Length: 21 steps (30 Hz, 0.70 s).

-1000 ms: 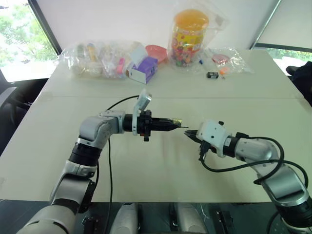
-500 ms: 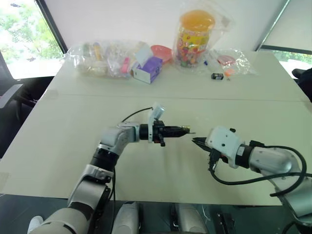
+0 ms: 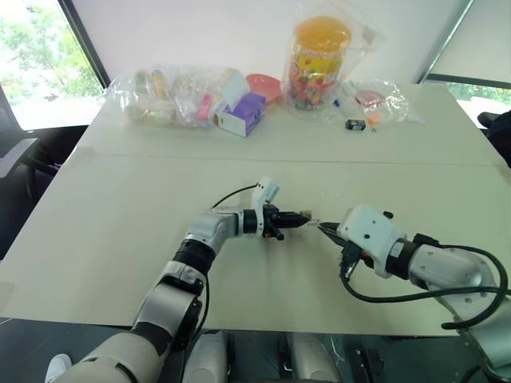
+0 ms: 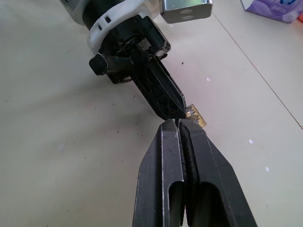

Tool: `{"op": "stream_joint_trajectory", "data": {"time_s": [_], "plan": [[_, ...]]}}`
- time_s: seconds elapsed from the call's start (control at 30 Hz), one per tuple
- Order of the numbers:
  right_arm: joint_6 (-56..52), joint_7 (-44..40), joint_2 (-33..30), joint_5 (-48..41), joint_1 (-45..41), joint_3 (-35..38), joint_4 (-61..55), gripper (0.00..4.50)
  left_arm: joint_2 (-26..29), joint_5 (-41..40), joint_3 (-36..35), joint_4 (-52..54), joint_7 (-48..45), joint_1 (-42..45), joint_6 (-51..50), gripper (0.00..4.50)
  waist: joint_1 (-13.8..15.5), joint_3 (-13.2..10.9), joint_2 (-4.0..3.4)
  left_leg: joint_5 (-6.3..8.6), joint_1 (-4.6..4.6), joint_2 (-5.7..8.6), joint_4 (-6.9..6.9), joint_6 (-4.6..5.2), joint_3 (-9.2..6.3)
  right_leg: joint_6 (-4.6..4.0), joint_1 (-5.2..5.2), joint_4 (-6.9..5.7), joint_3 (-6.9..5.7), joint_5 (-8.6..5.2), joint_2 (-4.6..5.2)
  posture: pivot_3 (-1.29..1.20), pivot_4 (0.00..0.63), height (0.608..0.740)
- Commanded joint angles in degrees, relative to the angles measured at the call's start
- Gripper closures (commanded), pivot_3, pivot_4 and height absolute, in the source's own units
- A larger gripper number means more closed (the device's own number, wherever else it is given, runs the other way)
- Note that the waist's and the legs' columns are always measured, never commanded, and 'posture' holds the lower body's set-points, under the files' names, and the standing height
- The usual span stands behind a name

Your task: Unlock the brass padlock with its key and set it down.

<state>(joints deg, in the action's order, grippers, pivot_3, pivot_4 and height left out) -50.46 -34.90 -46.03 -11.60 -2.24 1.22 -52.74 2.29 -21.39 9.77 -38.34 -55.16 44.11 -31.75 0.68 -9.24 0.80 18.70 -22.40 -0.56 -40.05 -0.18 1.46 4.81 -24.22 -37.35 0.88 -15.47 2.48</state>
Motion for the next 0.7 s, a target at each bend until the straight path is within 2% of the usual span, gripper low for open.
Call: {"op": "stream_joint_trajectory", "data": {"time_s": [0.03, 0.27, 0.33, 0.37, 0.5, 0.57, 0.7], "plan": [[-0.1, 1.0, 0.3, -0.6, -0.6, 0.7, -2.3, 4.43, 0.6, 1.6, -1.1, -1.2, 0.4, 0.9, 1.8, 4.50, 0.0, 0.0, 0.00, 0.00, 0.00, 0.00, 0.00, 0.00, 0.00, 0.00, 0.00, 0.00, 0.00, 0.00, 0.00, 0.00, 0.150, 0.735], [0.0, 1.4, 0.0, -0.6, -1.1, 0.0, -2.2, 4.43, 1.6, 2.4, -0.9, -0.6, -2.5, 0.1, 2.0, 4.50, -0.1, 0.0, 0.00, 0.00, 0.01, -0.01, 0.00, 0.00, 0.00, 0.00, 0.00, -0.02, 0.00, 0.00, -0.02, 0.00, 0.150, 0.735], [0.1, 1.3, -0.1, -0.6, -1.1, 0.2, -2.1, 4.50, 1.9, 2.5, -1.1, -0.5, -3.0, -0.1, 1.5, 3.49, -0.1, 0.0, 0.00, 0.00, 0.01, -0.01, 0.00, 0.00, 0.00, 0.00, 0.00, -0.03, -0.01, 0.00, -0.03, 0.00, 0.150, 0.735], [0.1, 1.3, -0.1, -0.6, -1.2, 0.1, -2.0, 4.50, 2.0, 2.7, -1.1, -0.6, -3.2, -0.1, 1.6, 3.12, -0.1, 0.0, 0.00, 0.00, 0.01, -0.02, 0.00, 0.00, 0.00, 0.00, 0.00, -0.03, -0.01, 0.00, -0.03, 0.00, 0.150, 0.735], [0.2, 1.3, -0.3, -0.4, -1.4, 0.1, -1.8, 4.50, 2.6, 3.4, -0.9, -0.6, -3.9, -0.4, 2.1, 0.94, 0.0, 0.0, 0.00, 0.00, 0.01, -0.01, -0.01, 0.00, 0.00, 0.00, 0.01, -0.03, -0.02, 0.00, -0.03, 0.00, 0.150, 0.735], [0.2, 1.1, -0.5, -0.4, -1.3, 0.3, -1.9, 4.50, 3.2, 3.5, -1.1, 0.1, -4.4, -0.5, 2.2, 0.08, 0.0, 0.0, 0.00, 0.00, 0.05, -0.01, -0.02, 0.00, 0.00, 0.00, 0.06, -0.04, -0.02, 0.00, -0.02, 0.00, 0.150, 0.735], [0.1, 0.3, -1.9, -0.3, -0.5, 1.2, -2.3, 4.50, 7.3, 3.4, -1.5, 3.6, -7.2, -0.7, 3.3, 0.03, -0.7, 0.0, -0.01, 0.00, 0.12, -0.04, -0.01, 0.00, 0.00, 0.01, 0.08, -0.10, 0.01, 0.01, -0.05, 0.00, 0.150, 0.735]]}}
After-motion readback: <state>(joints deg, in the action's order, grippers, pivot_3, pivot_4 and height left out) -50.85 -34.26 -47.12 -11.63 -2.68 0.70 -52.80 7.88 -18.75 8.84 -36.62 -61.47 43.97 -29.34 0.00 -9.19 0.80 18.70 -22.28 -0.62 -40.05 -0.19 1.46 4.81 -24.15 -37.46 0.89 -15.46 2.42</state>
